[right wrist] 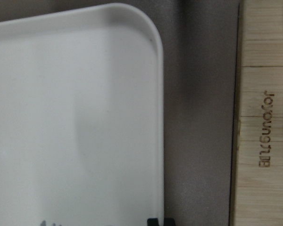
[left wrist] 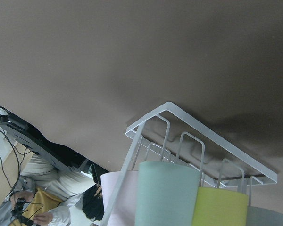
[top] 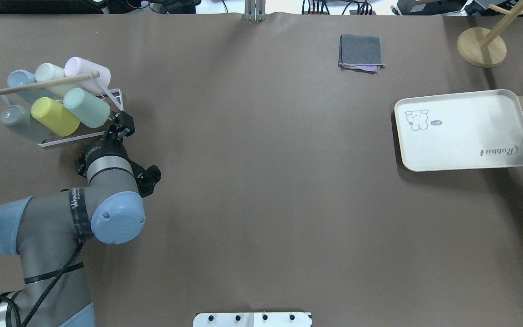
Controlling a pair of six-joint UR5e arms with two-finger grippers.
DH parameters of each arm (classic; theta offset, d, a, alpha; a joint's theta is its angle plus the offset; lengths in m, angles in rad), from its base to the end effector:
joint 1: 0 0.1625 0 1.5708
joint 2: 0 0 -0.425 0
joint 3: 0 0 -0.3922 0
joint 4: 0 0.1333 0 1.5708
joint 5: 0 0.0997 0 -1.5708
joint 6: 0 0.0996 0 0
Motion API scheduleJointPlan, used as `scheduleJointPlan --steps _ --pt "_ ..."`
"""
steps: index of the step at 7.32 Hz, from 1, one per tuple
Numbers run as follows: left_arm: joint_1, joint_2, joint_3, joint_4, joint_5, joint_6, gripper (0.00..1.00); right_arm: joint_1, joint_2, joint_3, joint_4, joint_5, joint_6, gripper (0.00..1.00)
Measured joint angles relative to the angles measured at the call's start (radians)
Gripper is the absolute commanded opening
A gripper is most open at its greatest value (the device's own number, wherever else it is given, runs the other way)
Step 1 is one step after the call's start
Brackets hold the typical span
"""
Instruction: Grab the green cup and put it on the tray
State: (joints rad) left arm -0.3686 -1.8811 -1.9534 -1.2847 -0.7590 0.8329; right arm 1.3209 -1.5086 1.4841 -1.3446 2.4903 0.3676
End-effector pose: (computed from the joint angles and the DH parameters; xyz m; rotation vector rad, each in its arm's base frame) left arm 0.4392 -0.3900 0.3402 0.6023 -0.8224 1.7197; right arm -0.0782 -0.5252 0.6355 -0.1000 -0.9295 0.0163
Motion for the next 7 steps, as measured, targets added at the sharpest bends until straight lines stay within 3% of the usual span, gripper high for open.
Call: scheduleJointPlan --steps 2,4,7 --pt "0.013 0.058 0.019 -0.015 0.120 0.004 0.99 0.040 0.000 0.010 -0.002 0.100 -0.006 0.00" --pt "0.013 0.132 0.020 -0.076 0.185 0.033 0.99 0.030 0.021 0.045 -0.011 0.143 0.002 0.00" --pt "0.016 0.210 0.034 -0.178 0.255 0.099 0.99 -0.131 0.223 0.077 -0.132 0.116 0.166 0.00"
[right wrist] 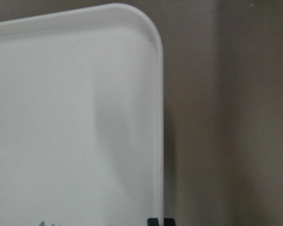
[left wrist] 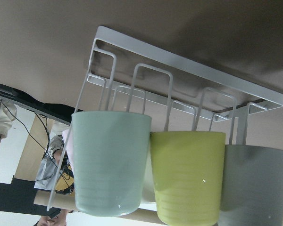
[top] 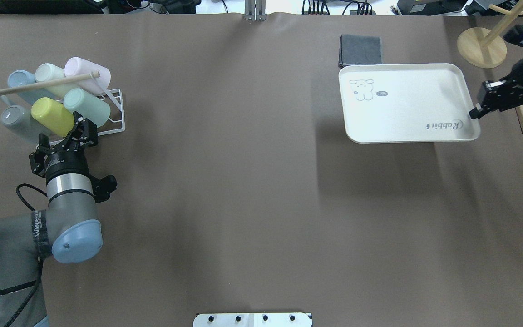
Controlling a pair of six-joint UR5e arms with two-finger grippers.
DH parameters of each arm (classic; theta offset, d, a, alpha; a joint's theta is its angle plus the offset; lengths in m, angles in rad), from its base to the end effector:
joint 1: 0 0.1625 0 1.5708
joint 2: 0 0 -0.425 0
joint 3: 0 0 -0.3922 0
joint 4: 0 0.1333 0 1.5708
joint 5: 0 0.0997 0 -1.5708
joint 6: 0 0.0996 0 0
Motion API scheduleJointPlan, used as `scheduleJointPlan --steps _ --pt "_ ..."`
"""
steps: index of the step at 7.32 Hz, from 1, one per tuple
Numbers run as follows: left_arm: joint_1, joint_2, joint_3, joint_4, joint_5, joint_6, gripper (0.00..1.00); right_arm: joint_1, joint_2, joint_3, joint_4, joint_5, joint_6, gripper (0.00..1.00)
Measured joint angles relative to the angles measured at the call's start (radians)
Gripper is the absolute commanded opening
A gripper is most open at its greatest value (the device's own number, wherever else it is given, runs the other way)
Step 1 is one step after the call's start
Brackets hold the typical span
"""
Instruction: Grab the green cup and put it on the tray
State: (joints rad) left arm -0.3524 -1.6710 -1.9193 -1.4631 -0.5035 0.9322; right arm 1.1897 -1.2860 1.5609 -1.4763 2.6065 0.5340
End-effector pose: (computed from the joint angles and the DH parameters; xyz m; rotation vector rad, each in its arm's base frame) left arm 0.3987 -0.3816 0.4272 0.5273 -1.1600 1.7214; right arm -0.1820 -0.5823 0.4753 -0.1508 -1.0648 -0.0534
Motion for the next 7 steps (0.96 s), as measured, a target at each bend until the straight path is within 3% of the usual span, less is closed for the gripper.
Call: scheduleJointPlan --steps 2,4,7 --pt "0.013 -0.015 0.018 -0.010 0.013 0.012 0.99 -0.123 0.132 0.002 -0.016 -0.052 0.170 0.00" --pt "0.023 -0.093 0.093 -0.011 0.014 0.013 0.99 -0.220 0.225 0.012 -0.010 -0.102 0.328 0.00" --pt "0.022 -0.116 0.160 -0.044 0.015 0.014 0.98 -0.389 0.285 0.031 0.165 -0.260 0.649 0.00"
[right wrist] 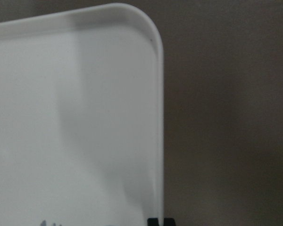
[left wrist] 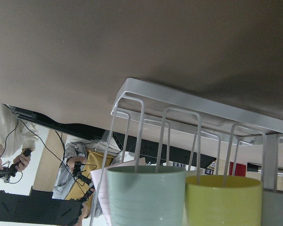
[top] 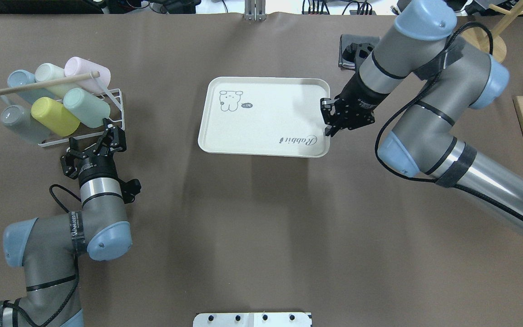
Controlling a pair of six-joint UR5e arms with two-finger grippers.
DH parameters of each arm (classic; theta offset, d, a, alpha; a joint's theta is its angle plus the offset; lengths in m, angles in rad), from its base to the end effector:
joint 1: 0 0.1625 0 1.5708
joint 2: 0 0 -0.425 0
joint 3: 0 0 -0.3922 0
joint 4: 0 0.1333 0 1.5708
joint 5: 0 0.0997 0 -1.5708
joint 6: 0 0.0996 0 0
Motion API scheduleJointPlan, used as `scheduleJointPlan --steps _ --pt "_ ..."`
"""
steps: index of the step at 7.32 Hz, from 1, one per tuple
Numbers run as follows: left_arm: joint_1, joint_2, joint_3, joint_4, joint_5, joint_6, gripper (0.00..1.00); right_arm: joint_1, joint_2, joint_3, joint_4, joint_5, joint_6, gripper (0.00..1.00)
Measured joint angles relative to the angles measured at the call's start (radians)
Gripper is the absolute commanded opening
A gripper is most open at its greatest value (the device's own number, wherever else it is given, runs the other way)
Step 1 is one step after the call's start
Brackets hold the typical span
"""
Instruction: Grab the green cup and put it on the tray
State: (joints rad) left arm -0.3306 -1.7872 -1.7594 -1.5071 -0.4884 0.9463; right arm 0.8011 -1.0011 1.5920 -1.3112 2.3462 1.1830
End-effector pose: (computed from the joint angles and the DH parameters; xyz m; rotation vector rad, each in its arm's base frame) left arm 0.4591 -0.3915 0.4337 0.5360 -1.1806 1.7429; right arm -0.4235 -0.5284 0.2739 -0.1500 -1.0699 0.0428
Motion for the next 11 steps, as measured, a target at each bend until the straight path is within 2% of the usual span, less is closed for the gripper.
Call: scheduleJointPlan --steps 4,8,9,10,11 --pt "-0.020 -0.042 0.076 -0.026 0.002 0.000 0.98 -0.145 0.015 0.005 0.099 -0.170 0.057 0.00" --pt "-0.058 -0.054 0.105 -0.036 0.014 -0.002 0.98 -0.207 0.016 -0.033 0.108 -0.195 0.059 0.00" --pt "-0.060 -0.063 0.122 -0.037 0.030 -0.005 0.98 -0.213 0.018 -0.040 0.108 -0.196 0.060 0.58" --pt "-0.062 -0.076 0.141 -0.037 0.039 -0.008 0.98 -0.215 0.018 -0.044 0.107 -0.197 0.061 1.00" --pt "-0.065 -0.087 0.162 -0.041 0.044 -0.011 0.98 -0.211 0.018 -0.043 0.106 -0.197 0.063 1.00"
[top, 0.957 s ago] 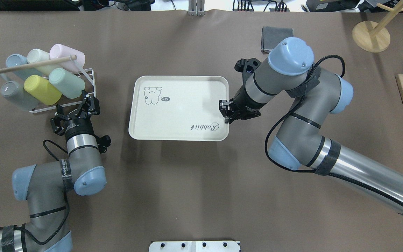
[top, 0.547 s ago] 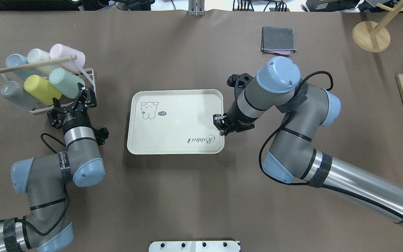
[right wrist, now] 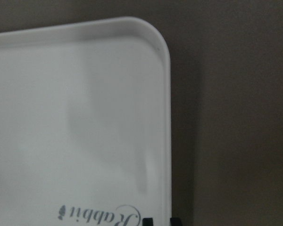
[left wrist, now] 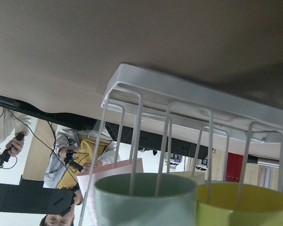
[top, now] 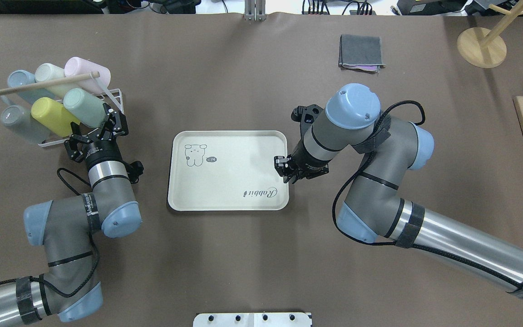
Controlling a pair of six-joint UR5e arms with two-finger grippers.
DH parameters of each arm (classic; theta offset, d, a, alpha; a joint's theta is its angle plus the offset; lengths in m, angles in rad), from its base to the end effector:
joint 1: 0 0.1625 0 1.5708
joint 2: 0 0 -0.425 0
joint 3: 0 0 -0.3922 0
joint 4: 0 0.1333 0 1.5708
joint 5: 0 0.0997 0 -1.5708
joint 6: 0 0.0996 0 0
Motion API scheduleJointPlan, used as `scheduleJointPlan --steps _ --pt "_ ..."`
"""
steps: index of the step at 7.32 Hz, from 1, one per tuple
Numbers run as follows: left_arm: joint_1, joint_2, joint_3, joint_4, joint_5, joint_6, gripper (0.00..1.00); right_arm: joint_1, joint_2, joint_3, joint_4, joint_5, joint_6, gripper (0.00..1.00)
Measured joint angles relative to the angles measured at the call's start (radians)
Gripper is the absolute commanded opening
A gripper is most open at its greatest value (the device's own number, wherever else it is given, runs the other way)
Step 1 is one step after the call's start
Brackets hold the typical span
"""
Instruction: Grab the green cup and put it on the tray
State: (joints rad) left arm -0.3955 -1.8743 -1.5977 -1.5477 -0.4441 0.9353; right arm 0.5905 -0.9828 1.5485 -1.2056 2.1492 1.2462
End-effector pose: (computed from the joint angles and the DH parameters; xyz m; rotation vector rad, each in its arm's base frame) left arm 0.4732 -0.4395 0.4515 0.4669 -1.2388 1.6730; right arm -0.5320 -0.4515 0.2757 -0.0808 -1.0441 -0.0279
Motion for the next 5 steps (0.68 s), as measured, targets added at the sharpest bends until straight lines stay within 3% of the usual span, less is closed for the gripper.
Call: scheduleJointPlan --steps 4,5 --pt "-0.034 -0.014 0.058 -0.058 0.006 0.007 0.95 0.137 -0.045 0.019 -0.013 0.052 -0.067 1.00" --pt "-0.040 -0.015 0.059 -0.060 0.006 0.009 0.84 0.203 -0.081 0.033 -0.035 0.094 -0.175 1.00"
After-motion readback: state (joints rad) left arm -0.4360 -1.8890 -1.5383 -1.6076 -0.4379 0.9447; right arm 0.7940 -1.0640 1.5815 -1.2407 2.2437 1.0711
